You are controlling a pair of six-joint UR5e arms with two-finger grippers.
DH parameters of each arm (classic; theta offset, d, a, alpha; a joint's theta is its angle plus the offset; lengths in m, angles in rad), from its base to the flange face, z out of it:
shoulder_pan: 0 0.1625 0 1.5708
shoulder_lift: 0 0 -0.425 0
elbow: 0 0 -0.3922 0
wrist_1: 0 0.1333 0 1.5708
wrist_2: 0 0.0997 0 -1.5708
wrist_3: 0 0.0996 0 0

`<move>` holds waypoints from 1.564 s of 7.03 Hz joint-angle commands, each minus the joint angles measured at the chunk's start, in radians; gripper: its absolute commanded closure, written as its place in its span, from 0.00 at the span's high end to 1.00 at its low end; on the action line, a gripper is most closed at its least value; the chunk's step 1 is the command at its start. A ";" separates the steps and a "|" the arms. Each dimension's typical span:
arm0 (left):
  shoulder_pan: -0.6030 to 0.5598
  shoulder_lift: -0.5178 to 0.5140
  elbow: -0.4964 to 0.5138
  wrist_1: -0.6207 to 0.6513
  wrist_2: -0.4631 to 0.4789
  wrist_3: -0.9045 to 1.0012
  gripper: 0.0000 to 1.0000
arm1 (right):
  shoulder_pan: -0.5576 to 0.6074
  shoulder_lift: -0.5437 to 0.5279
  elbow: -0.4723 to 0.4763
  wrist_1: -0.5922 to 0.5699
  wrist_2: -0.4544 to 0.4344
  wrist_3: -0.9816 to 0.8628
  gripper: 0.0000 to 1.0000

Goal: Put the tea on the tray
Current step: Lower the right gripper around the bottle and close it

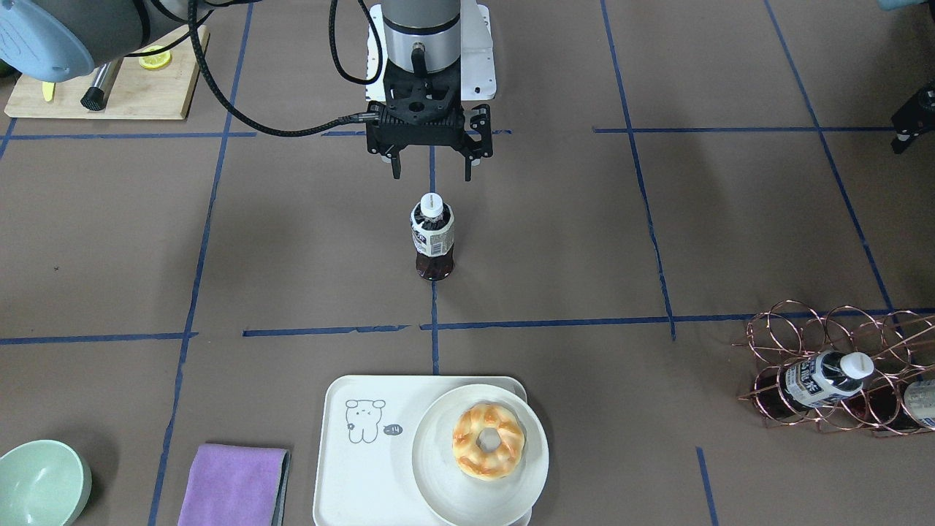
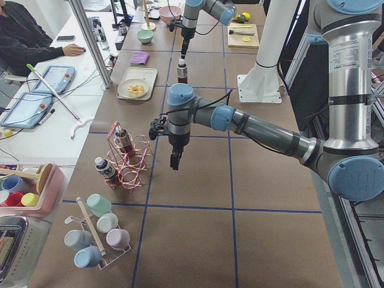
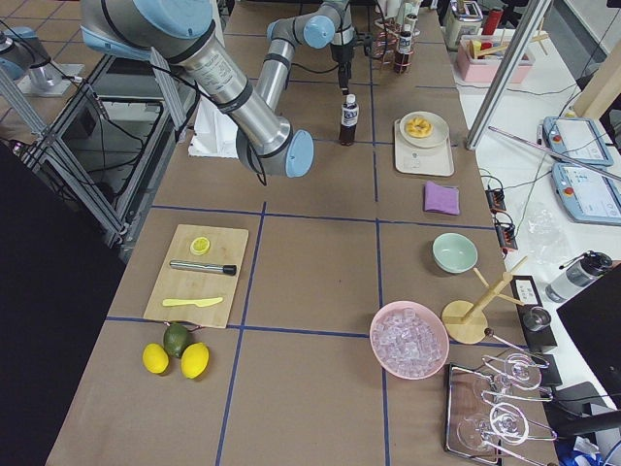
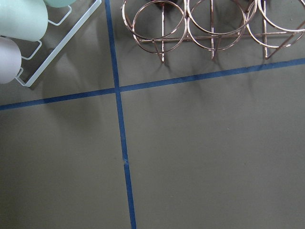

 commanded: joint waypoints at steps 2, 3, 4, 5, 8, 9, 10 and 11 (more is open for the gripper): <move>-0.002 -0.001 0.005 0.000 -0.002 0.003 1.00 | -0.004 0.006 -0.065 0.028 -0.022 -0.011 0.98; -0.002 -0.001 0.005 0.000 -0.002 0.003 1.00 | -0.004 0.009 -0.106 0.080 -0.022 -0.013 0.95; -0.004 -0.001 0.005 0.000 0.000 0.003 1.00 | -0.004 0.009 -0.142 0.122 -0.023 -0.013 0.93; -0.004 -0.001 0.005 0.000 0.000 0.003 1.00 | -0.004 0.009 -0.144 0.122 -0.028 -0.013 0.86; -0.004 -0.003 0.005 0.000 0.000 0.003 1.00 | 0.000 0.003 -0.125 0.114 -0.015 -0.020 0.82; -0.007 -0.003 0.005 0.000 0.000 0.003 1.00 | -0.001 0.000 -0.115 0.104 -0.014 -0.020 0.81; -0.007 -0.003 0.005 0.000 0.000 0.003 1.00 | -0.001 -0.003 -0.096 0.073 -0.014 -0.020 0.77; -0.007 -0.003 0.005 0.000 -0.002 0.003 1.00 | -0.001 -0.004 -0.096 0.071 -0.012 -0.020 0.76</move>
